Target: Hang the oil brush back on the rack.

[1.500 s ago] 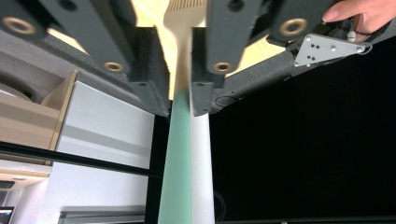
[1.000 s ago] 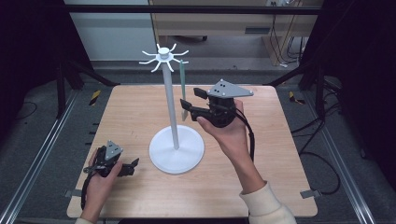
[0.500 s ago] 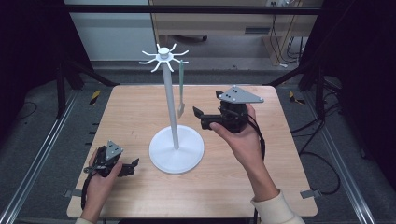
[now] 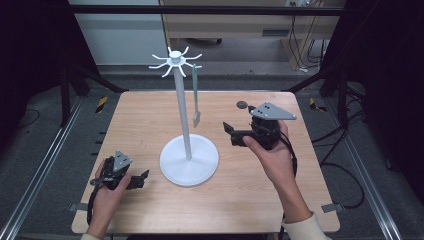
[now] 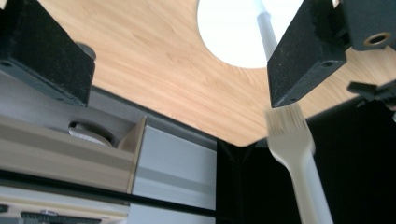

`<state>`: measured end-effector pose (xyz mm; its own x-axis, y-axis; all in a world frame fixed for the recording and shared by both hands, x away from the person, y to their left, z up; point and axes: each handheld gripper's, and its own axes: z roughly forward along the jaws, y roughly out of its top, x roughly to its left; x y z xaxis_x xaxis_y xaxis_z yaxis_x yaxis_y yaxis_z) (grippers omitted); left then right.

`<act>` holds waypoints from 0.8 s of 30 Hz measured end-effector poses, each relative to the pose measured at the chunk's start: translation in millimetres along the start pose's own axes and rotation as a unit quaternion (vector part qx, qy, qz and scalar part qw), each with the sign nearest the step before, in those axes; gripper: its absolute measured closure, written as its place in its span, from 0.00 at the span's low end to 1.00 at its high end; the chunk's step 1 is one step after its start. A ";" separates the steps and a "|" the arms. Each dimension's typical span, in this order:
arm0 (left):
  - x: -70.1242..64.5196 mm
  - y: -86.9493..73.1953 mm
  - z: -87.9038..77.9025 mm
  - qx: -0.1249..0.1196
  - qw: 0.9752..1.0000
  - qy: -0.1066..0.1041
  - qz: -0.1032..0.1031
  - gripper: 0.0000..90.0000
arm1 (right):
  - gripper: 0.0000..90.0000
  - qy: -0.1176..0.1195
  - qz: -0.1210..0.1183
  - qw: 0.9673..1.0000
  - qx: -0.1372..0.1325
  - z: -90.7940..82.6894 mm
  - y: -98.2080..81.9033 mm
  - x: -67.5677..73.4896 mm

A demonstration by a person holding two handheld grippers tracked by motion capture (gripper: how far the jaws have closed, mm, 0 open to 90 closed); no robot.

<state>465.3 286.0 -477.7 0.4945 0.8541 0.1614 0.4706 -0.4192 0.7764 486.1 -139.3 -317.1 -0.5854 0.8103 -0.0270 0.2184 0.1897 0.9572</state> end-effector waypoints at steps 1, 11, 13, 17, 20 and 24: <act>0.0 0.0 -0.1 0.000 1.000 0.000 0.000 0.03 | 0.08 0.000 0.000 1.000 0.004 -0.1 -5.5 -2.1; -0.3 0.1 0.1 0.000 1.000 0.001 0.000 0.03 | 0.10 -0.025 0.018 0.998 0.050 3.1 -58.9 -20.3; -0.2 0.1 0.1 0.000 1.000 0.001 -0.001 0.03 | 0.11 -0.033 0.020 0.998 0.058 6.2 -69.0 -23.4; -0.1 0.2 0.0 -0.002 1.000 0.001 -0.001 0.03 | 0.13 -0.043 0.029 0.995 0.080 13.4 -89.5 -29.8; -0.2 0.4 -0.1 -0.003 1.000 0.001 -0.001 0.03 | 0.13 -0.049 0.037 0.993 0.099 19.0 -103.5 -33.9; -0.1 0.7 -0.2 -0.003 1.000 0.001 -0.002 0.03 | 0.13 -0.054 0.035 0.990 0.122 25.8 -118.8 -37.8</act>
<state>465.5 285.7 -477.1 0.4913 0.8561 0.1601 0.4673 -0.4143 0.7810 502.4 -178.1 -437.3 -0.4776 0.8785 -0.0066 0.4453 0.2486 0.8602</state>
